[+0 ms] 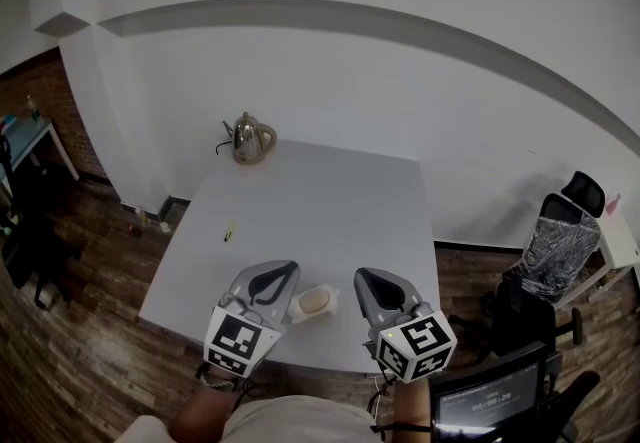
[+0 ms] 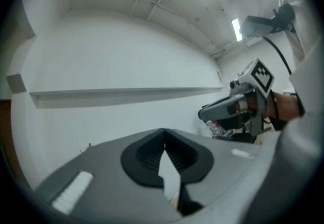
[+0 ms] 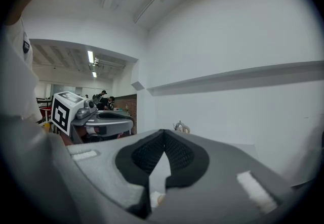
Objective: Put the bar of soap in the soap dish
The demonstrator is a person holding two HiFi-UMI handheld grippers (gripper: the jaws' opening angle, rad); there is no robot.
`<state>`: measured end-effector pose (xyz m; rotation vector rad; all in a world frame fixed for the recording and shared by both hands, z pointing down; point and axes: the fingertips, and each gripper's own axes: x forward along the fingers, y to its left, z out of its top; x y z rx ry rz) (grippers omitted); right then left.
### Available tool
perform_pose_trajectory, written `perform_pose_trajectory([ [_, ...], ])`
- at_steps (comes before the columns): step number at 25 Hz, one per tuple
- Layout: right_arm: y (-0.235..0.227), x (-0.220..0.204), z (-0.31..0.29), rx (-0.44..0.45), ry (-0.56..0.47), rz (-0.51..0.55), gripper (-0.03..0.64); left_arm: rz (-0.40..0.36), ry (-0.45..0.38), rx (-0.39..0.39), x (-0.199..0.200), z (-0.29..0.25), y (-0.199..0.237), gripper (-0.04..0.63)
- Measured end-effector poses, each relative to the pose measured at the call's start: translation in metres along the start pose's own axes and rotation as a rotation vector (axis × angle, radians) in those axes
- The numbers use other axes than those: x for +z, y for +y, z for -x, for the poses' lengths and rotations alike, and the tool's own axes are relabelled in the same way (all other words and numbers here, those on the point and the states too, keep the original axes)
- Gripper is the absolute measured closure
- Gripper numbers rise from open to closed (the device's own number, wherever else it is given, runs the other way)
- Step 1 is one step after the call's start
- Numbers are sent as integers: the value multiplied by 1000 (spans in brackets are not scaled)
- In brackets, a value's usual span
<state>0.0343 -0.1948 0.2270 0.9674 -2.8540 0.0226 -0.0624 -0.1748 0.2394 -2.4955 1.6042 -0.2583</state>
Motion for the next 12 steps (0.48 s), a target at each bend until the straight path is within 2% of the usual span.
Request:
perform_pose_trajectory([
  [12, 2, -1, -3, -3, 9, 1, 615, 2, 5, -5, -2, 1, 1, 589],
])
